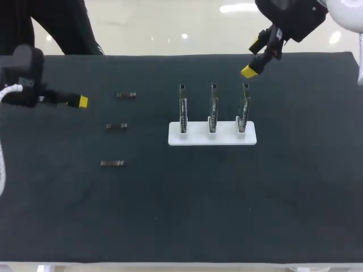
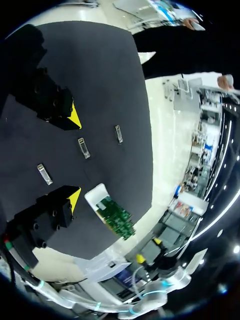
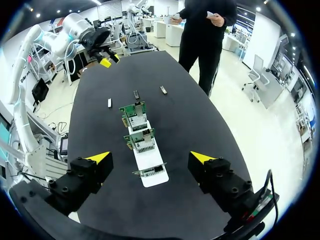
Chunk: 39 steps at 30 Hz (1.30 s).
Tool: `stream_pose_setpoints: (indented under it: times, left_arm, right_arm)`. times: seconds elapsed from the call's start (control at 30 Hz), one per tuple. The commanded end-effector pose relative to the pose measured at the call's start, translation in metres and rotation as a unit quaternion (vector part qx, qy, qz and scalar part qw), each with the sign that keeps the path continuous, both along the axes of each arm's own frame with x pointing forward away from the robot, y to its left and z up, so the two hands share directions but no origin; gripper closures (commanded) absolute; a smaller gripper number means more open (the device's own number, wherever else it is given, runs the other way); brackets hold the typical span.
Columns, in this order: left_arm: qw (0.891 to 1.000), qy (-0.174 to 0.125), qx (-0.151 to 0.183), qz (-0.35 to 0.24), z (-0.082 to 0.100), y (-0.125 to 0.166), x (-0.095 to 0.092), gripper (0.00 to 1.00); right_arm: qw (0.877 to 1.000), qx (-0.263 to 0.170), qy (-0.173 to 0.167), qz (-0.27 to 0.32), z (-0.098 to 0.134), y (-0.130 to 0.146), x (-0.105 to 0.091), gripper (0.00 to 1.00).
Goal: Pick up the optical module with the left hand, and insert it into the network port with the right hand.
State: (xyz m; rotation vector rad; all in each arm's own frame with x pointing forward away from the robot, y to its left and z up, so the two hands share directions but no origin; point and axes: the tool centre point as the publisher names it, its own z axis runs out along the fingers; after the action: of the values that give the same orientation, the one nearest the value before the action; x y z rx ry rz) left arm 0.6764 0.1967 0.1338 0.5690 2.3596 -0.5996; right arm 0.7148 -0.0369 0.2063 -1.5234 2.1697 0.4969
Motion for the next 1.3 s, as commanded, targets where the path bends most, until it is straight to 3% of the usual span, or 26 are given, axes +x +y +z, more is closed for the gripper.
stream_pose_setpoints:
  times: [0.03,0.17,0.33,0.67,0.73,0.8,1.3]
  left_arm:
    - [0.974,-0.056,-0.03,-0.219,0.001,0.011,-0.016,0.0]
    - [0.947,-0.078,0.01,-0.313,0.006,0.008,-0.017,0.0]
    - [0.909,-0.098,0.094,-0.393,0.007,0.006,-0.009,0.0]
    - [0.867,-0.075,0.229,-0.436,0.008,0.005,0.008,0.0]
    - [0.869,-0.071,0.249,-0.422,0.01,0.005,0.009,0.0]
    - [0.886,-0.068,0.242,-0.39,0.011,0.002,0.006,0.0]
    - [0.886,-0.068,0.242,-0.39,0.011,0.002,0.006,0.0]
  right_arm:
    - [1.0,-0.001,-0.001,-0.002,0.0,0.0,-0.001,0.0]
    - [1.0,-0.001,-0.001,-0.002,0.0,0.0,-0.001,0.0]
    - [1.0,-0.001,-0.001,-0.002,0.0,0.0,-0.001,0.0]
    - [1.0,-0.001,-0.001,-0.002,0.0,0.0,-0.001,0.0]
    - [1.0,-0.001,-0.001,-0.002,0.0,0.0,-0.001,0.0]
    - [1.0,-0.001,-0.001,-0.002,0.0,0.0,-0.001,0.0]
    - [1.0,-0.001,-0.001,-0.002,0.0,0.0,-0.001,0.0]
